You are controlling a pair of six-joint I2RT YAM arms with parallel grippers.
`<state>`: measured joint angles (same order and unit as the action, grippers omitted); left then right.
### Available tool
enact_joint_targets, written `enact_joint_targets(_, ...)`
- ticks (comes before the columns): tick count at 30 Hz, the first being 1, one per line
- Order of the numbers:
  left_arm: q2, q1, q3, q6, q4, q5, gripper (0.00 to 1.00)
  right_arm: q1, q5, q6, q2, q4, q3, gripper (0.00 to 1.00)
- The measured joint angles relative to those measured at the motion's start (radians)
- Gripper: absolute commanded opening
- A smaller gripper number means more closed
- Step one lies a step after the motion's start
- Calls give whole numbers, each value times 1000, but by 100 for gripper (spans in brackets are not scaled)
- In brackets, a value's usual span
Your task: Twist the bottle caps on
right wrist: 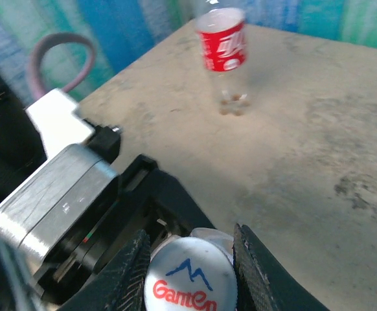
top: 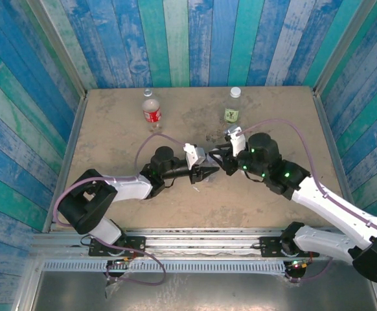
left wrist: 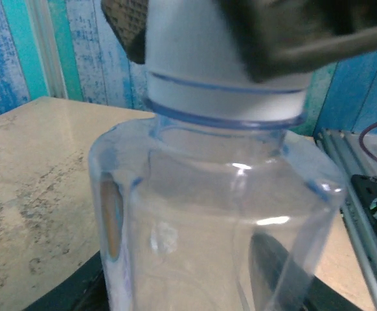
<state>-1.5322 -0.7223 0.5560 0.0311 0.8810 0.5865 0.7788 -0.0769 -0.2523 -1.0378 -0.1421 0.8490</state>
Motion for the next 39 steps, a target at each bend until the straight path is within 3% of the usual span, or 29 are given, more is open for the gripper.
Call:
enact_joint_targets(6,0,-1,0,7,11,-41,53,54,185,-99,-1,14,-7,20)
enact_joint_targets(11,0,7,-11,-2,47,-71,90,56,249,-79,-1,-14,2,20)
enact_joint_targets(13,0,13,-21,-9,61,-78,98,44,268,-58,-1,-34,2,20)
enact_joint_targets(14,1,14,-29,-13,66,-83,94,32,274,-47,-1,-40,2,20)
enact_joint_targets(21,76,14,-132,-13,69,-154,94,-209,282,24,-39,3,2,19)
enact_joint_targets(29,143,14,-222,-24,80,-215,94,-479,248,118,-332,146,123,22)
enact_joint_targets(39,259,14,-285,-28,72,-283,94,-584,174,168,-638,269,304,22)
